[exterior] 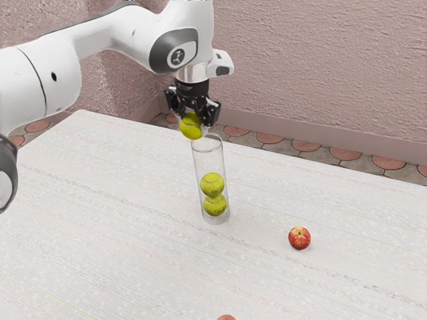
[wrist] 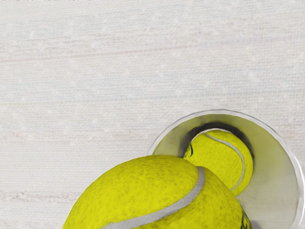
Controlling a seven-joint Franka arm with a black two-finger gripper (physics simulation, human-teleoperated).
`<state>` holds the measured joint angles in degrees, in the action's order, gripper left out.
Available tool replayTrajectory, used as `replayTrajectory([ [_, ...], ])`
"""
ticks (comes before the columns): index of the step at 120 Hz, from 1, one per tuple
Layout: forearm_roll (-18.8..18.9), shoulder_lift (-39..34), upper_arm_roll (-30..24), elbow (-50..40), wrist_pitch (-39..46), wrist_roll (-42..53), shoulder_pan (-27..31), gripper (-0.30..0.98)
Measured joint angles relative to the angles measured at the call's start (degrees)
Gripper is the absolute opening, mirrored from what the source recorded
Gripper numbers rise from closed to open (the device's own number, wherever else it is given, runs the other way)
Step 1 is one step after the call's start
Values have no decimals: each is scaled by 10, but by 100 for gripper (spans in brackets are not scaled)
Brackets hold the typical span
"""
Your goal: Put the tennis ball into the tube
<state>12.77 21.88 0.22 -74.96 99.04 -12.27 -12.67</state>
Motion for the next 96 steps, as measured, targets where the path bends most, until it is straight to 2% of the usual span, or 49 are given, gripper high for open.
replayTrajectory([
  [59,-5,6,-4,-6,32,36,-9,32],
  [80,-26,2,-2,-16,39,38,-6,50],
  [96,-32,-21,12,-36,41,39,-3,59],
])
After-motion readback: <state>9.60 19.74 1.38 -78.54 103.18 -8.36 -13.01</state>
